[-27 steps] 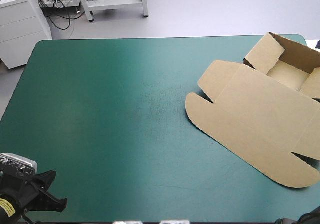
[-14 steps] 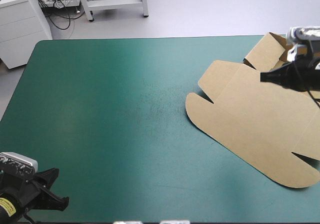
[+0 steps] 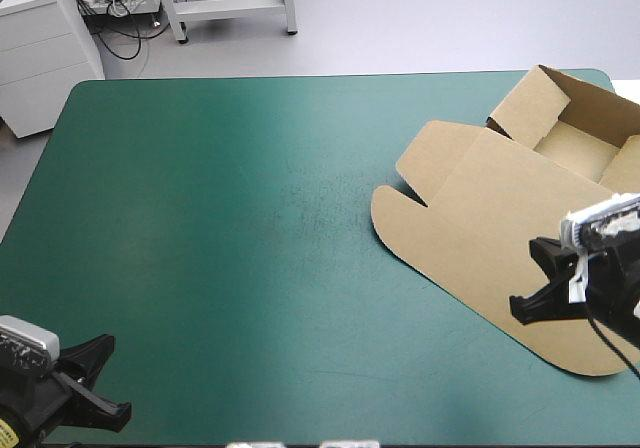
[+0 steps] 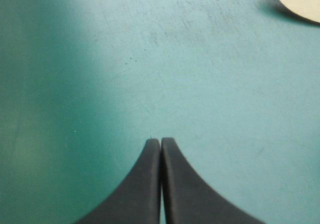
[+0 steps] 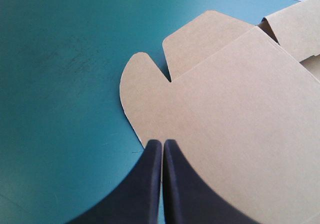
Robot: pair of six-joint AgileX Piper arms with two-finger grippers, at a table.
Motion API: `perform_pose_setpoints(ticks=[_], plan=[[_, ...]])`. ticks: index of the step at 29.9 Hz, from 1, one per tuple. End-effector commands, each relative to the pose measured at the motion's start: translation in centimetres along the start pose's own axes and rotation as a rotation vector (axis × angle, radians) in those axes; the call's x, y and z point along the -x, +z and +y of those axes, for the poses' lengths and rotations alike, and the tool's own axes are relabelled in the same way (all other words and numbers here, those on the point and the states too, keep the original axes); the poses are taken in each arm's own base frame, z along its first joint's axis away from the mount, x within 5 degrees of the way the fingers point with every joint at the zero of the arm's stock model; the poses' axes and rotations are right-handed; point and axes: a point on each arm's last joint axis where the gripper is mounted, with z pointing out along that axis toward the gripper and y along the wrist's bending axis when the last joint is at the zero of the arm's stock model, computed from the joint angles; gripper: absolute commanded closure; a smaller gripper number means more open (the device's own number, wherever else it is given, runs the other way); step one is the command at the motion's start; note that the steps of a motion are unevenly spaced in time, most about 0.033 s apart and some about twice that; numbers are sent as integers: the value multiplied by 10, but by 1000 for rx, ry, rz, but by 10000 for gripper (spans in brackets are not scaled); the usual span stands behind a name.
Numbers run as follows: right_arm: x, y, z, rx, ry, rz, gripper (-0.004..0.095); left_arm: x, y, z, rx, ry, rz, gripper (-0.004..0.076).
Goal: Fold the box
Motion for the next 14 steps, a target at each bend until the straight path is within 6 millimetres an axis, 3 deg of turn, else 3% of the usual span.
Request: perform_pose_setpoints(ticks=[1, 14], plan=[[-14, -10, 3, -31, -15, -130, 916, 5, -9, -1, -8, 6, -110, 756], [-104, -18, 17, -84, -25, -334, 916, -41, -14, -7, -98, 12, -244, 756]])
